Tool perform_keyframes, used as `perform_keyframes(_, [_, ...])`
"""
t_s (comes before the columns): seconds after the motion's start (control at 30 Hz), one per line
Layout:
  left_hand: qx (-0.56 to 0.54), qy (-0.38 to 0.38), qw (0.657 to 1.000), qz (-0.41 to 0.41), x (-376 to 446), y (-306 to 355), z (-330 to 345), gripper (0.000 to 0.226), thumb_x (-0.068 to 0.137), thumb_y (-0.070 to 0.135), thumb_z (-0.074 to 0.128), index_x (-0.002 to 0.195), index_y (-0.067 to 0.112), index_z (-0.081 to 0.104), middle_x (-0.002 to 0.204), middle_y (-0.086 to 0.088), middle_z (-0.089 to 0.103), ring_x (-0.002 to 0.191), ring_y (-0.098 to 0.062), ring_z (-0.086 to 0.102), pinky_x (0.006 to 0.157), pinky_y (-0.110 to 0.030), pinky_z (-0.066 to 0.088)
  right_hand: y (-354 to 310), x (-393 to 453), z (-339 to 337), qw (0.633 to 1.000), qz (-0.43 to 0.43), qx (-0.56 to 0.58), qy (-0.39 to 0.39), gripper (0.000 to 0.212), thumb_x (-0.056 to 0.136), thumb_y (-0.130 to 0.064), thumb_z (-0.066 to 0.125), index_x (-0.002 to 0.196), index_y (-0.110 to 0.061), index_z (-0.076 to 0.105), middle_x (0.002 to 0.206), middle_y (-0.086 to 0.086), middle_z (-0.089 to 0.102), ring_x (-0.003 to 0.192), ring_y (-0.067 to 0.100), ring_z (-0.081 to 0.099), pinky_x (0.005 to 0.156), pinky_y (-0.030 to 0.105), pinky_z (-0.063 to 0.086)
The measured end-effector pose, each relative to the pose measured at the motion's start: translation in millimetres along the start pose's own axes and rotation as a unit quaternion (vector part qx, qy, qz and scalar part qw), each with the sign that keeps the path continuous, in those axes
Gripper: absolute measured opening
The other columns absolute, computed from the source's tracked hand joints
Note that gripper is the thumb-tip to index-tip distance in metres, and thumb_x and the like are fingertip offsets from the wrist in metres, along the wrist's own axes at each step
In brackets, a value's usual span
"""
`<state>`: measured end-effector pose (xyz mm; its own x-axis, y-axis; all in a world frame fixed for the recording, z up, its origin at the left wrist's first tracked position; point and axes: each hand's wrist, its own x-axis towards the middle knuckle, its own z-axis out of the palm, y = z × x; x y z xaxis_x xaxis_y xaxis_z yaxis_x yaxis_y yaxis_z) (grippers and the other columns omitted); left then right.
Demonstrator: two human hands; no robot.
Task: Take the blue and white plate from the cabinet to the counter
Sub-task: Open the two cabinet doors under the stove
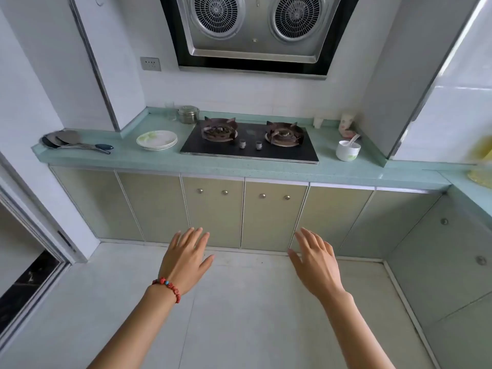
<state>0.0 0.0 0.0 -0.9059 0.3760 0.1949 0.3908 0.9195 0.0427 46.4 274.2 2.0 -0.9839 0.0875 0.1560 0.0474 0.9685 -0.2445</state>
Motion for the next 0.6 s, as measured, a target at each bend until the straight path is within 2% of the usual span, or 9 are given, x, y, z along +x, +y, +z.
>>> perform_keyframes(0.1, [0.001, -0.014, 1.0, -0.004, 20.8, -11.1, 7.4, 0.053, 0.079, 0.042, 0.038, 0.106, 0.004, 0.064, 0.109, -0.017, 0.068, 0.101, -0.033, 0.064, 0.085, -0.053, 0.05, 0.5, 23.1, 12.6, 1.0, -0.006, 0.012, 0.022, 0.047, 0.091, -0.035, 0.045, 0.132, -0.012, 0.039, 0.144, 0.009, 0.039, 0.133, 0.024, 0.033, 0.108, 0.038, 0.026])
perform_keyframes(0.2, [-0.005, -0.022, 1.0, -0.01, 50.9, -24.5, 15.8, 0.059, 0.083, 0.046, 0.029, 0.107, 0.004, 0.064, 0.11, -0.017, 0.068, 0.102, -0.033, 0.064, 0.085, -0.053, 0.05, -1.0, 54.0, 27.8, 1.0, -0.002, 0.011, 0.017, 0.047, 0.091, -0.035, 0.045, 0.132, -0.012, 0.039, 0.143, 0.009, 0.04, 0.132, 0.024, 0.034, 0.108, 0.038, 0.026])
perform_keyframes(0.27, [-0.018, -0.031, 0.999, -0.009, 76.3, -35.7, 22.3, 0.071, 0.091, 0.051, 0.012, 0.107, 0.004, 0.064, 0.11, -0.016, 0.068, 0.101, -0.032, 0.064, 0.084, -0.052, 0.051, -0.5, 79.4, 38.2, 1.0, 0.001, 0.005, 0.017, 0.048, 0.091, -0.036, 0.045, 0.132, -0.012, 0.039, 0.143, 0.009, 0.04, 0.133, 0.023, 0.034, 0.108, 0.038, 0.026])
perform_keyframes(0.33, [-0.024, -0.038, 0.999, -0.004, 104.2, -49.1, 32.0, 0.082, 0.09, 0.051, -0.001, 0.106, 0.004, 0.064, 0.109, -0.016, 0.069, 0.101, -0.031, 0.064, 0.083, -0.051, 0.052, -1.7, 107.0, 50.3, 1.0, 0.008, 0.002, 0.015, 0.048, 0.091, -0.036, 0.045, 0.132, -0.012, 0.039, 0.143, 0.01, 0.041, 0.132, 0.024, 0.035, 0.108, 0.038, 0.027])
perform_keyframes(0.6, [-0.048, -0.082, 0.995, -0.01, 205.4, -97.3, 69.0, 0.08, 0.092, 0.049, -0.001, 0.105, 0.005, 0.065, 0.108, -0.013, 0.07, 0.1, -0.029, 0.065, 0.083, -0.05, 0.052, -14.4, 207.1, 85.4, 0.998, 0.058, 0.017, 0.008, 0.045, 0.088, -0.032, 0.053, 0.126, -0.01, 0.048, 0.135, 0.013, 0.05, 0.126, 0.029, 0.044, 0.103, 0.042, 0.035])
